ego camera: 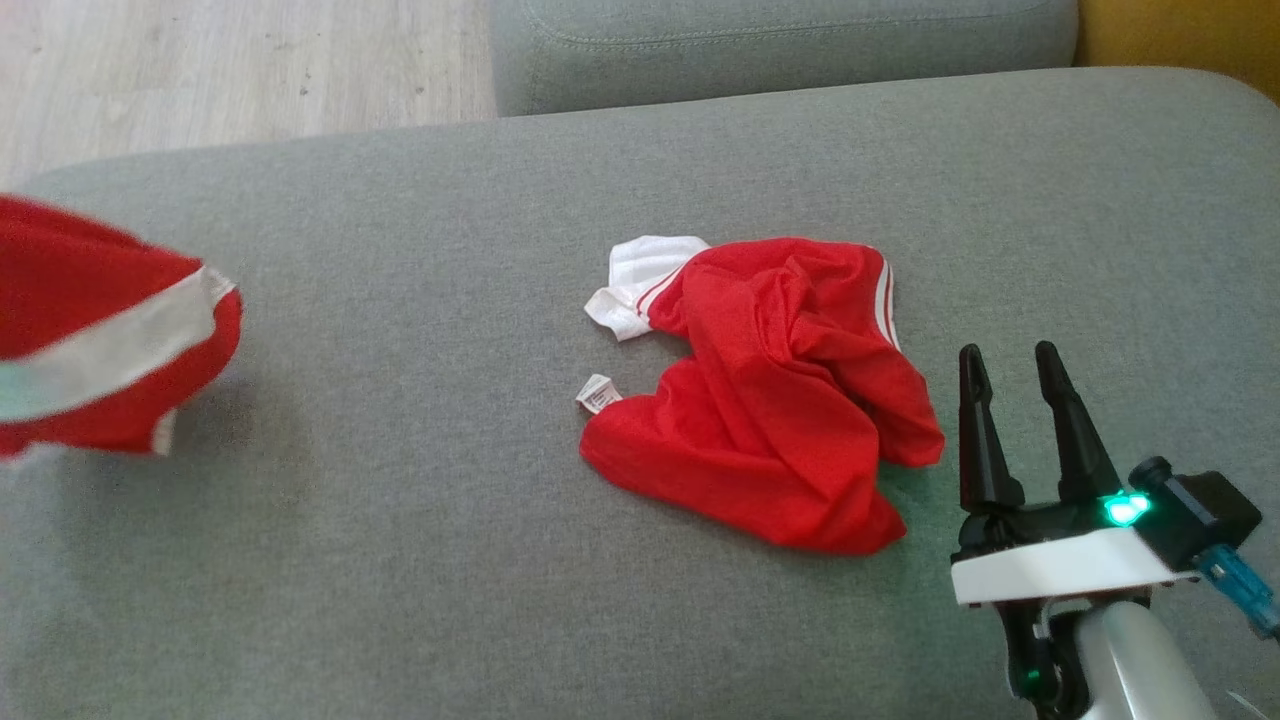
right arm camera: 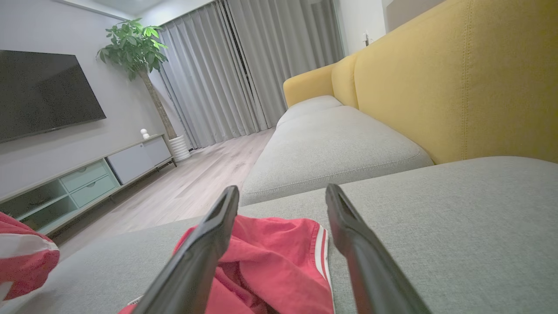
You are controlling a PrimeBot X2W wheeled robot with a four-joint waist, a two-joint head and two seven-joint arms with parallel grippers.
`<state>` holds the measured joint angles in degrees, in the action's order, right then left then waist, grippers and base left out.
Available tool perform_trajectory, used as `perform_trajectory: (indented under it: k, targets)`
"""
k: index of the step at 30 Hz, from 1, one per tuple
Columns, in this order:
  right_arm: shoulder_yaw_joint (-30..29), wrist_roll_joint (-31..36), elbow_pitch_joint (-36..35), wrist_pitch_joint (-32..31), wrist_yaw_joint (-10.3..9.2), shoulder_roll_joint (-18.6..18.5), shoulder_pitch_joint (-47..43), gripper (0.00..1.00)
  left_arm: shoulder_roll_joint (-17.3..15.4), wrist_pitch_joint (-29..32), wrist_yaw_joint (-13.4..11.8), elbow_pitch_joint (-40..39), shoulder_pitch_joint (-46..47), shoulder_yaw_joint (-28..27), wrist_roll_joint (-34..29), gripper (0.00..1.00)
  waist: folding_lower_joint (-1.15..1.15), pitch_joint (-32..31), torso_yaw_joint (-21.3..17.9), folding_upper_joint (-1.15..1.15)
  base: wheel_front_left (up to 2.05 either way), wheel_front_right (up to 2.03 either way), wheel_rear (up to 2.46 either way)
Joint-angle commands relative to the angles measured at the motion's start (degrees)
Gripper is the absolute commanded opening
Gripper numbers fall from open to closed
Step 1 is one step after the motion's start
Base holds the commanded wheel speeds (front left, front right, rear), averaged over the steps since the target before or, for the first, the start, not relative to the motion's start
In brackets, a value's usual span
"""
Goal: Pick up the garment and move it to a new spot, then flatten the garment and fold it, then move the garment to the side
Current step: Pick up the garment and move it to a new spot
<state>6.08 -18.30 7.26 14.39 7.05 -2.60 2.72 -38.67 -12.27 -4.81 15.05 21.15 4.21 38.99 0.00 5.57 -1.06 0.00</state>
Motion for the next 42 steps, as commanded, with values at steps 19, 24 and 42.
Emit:
perform_trajectory:
  k: [19,24,42]
  targets:
    - [0.94,1.2,-1.38,0.61,0.44,-0.28,1.97,1.0,8.68,-2.47,-0.1,12.16,-3.29,5.93,-5.08,1.0,0.0,0.78,-1.04,0.0,0.0,0.0,0.0]
    - [0.37,1.14,-1.42,0.61,0.44,-0.28,1.79,1.0,12.22,-2.7,-0.44,0.49,-3.5,2.57,-9.52,1.0,0.0,0.11,-0.67,0.0,0.0,0.0,0.0]
    - [0.61,1.55,-2.19,0.61,0.44,-0.28,1.85,1.0,28.76,-2.73,4.18,-10.32,-13.13,4.06,-19.74,1.0,0.0,-0.45,-0.29,0.0,0.0,0.0,0.0]
